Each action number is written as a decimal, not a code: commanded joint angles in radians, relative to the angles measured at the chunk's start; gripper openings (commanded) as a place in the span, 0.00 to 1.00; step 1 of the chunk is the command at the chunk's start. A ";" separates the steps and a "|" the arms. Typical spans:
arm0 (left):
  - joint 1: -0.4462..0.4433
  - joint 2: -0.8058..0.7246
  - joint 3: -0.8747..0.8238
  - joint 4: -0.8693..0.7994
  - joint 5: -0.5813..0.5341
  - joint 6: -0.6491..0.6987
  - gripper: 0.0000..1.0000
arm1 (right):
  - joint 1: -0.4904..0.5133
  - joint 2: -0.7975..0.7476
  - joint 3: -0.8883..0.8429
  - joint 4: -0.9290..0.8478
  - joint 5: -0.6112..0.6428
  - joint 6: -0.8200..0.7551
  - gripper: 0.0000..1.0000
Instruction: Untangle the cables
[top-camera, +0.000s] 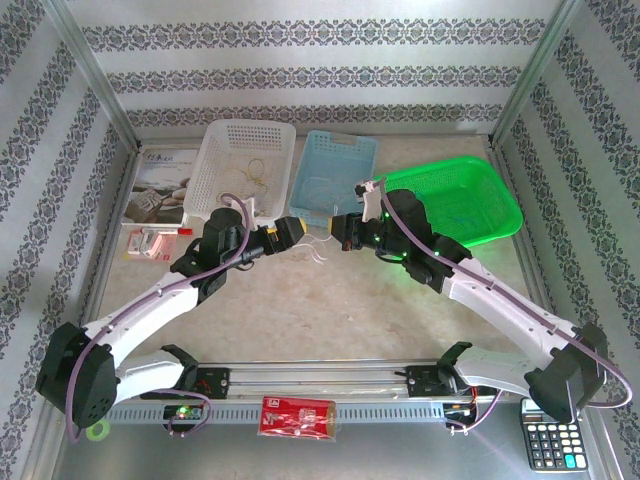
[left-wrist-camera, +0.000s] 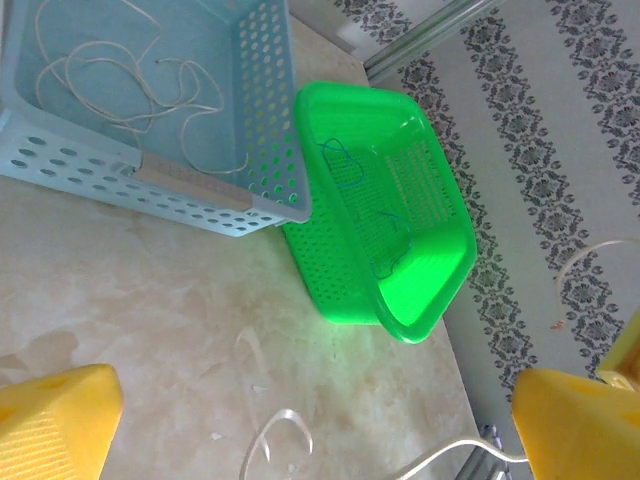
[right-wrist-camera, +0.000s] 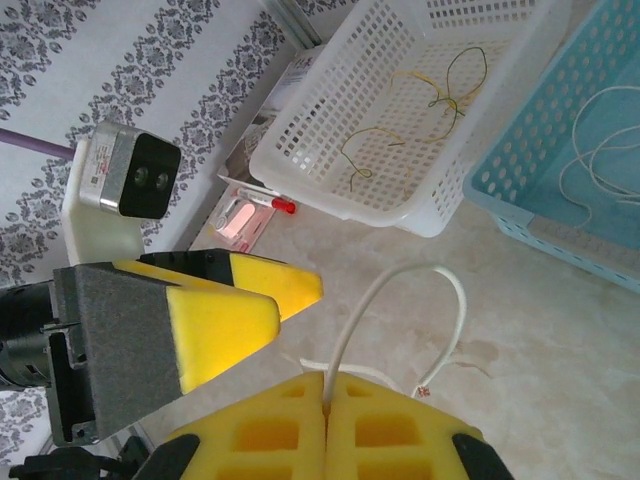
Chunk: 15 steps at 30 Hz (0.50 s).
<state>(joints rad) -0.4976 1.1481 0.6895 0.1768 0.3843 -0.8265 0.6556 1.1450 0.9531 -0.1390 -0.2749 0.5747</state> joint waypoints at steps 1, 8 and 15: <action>-0.007 -0.028 0.013 0.073 0.029 0.066 1.00 | -0.019 -0.005 0.032 -0.019 -0.023 -0.020 0.00; -0.010 -0.106 -0.024 0.079 0.114 0.298 0.98 | -0.039 0.008 0.077 -0.057 -0.117 -0.058 0.00; -0.027 -0.098 0.057 -0.060 0.159 0.479 0.96 | -0.040 0.034 0.155 -0.116 -0.183 -0.105 0.00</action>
<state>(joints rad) -0.5098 1.0481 0.6941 0.1642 0.5011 -0.4805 0.6235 1.1679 1.0626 -0.2211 -0.4034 0.5110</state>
